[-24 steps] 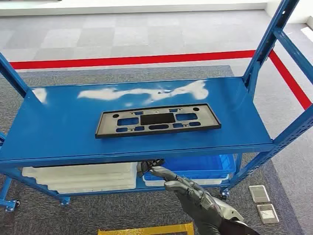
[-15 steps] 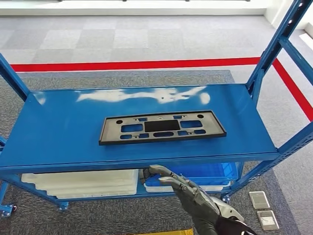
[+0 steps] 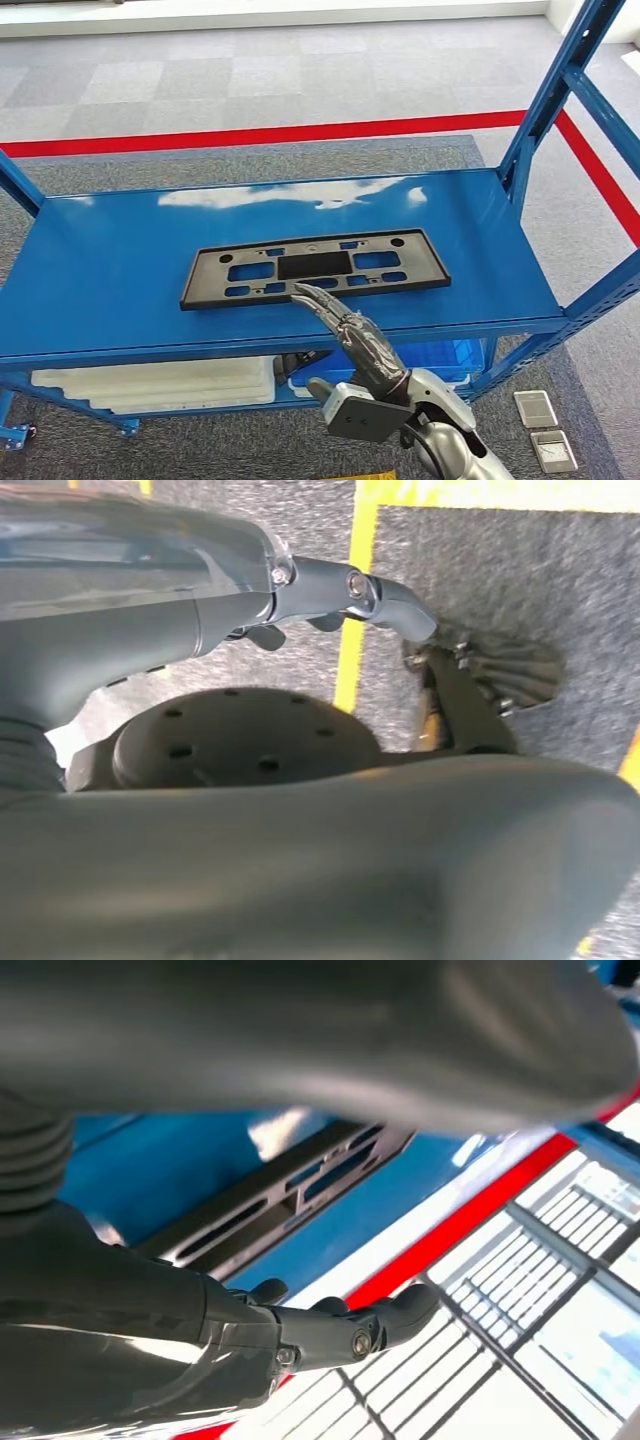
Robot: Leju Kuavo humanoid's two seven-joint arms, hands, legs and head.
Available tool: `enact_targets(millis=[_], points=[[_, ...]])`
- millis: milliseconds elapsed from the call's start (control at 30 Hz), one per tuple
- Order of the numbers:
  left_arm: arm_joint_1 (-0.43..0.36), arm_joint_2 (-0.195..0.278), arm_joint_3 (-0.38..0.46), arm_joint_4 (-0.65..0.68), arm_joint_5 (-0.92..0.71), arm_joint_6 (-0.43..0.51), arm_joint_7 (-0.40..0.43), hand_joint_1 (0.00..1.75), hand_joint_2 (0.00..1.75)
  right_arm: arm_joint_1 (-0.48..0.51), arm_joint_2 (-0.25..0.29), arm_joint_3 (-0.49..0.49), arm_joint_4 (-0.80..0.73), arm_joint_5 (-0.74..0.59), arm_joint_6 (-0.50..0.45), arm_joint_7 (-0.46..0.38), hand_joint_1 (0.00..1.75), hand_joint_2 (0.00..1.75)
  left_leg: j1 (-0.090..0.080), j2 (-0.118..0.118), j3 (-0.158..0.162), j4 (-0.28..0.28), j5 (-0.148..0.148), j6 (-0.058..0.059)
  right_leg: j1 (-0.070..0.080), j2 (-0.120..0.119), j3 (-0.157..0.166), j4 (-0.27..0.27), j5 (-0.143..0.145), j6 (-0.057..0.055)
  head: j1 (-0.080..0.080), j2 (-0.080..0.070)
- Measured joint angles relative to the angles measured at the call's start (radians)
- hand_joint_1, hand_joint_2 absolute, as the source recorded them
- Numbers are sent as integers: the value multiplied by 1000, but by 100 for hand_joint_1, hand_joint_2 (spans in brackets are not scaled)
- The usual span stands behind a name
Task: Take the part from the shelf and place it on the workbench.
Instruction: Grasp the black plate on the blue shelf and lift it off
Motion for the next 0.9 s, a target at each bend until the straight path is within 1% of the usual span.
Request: enact_targets(millis=[100, 233, 333, 433, 533, 700, 900], points=[[2, -9, -18, 0, -24, 1, 16, 0, 0, -48, 20, 50, 32, 144, -70, 52, 0, 175, 0, 0, 0, -1, 0, -5, 0, 0, 1, 0, 0, -1, 0, 0], [4, -18, -34, 0, -39, 2, 27, 0, 0, -95, 50, 113, 63, 322, -133, 105, 0, 175, 0, 0, 1, -1, 0, -9, 0, 0, 2, 1, 0, -1, 0, 0], [4, -23, -41, 0, -49, 2, 35, 0, 0, -128, 73, 159, 86, 468, -176, 139, 0, 175, -1, 0, 1, -1, -1, -10, 0, 0, 3, 0, 0, 0, 0, 0], [4, -27, -52, 0, -59, 5, 44, 0, 0, -165, 99, 204, 115, 585, -201, 165, 0, 175, -2, 0, 2, -1, -1, -10, -1, 0, 3, 0, 0, 0, 0, 0], [4, -29, -59, 0, -63, 5, 48, 0, 0, -198, 125, 239, 148, 649, -211, 178, 0, 175, -3, 0, 2, -1, -1, -10, -1, -1, 4, -1, 0, 0, 0, 0], [4, -29, -60, 0, -66, 4, 40, 0, 0, -231, 156, 271, 198, 685, -215, 182, 0, 175, -3, 0, 2, -1, -1, -10, -3, -1, 4, -1, 0, 0, 0, 0], [4, -29, -60, 0, -66, 0, 21, 0, 0, -250, 170, 280, 252, 717, -222, 194, 0, 175, -3, 0, 2, -1, -1, -10, -3, -1, 4, -1, 0, 0, 0, 0]])
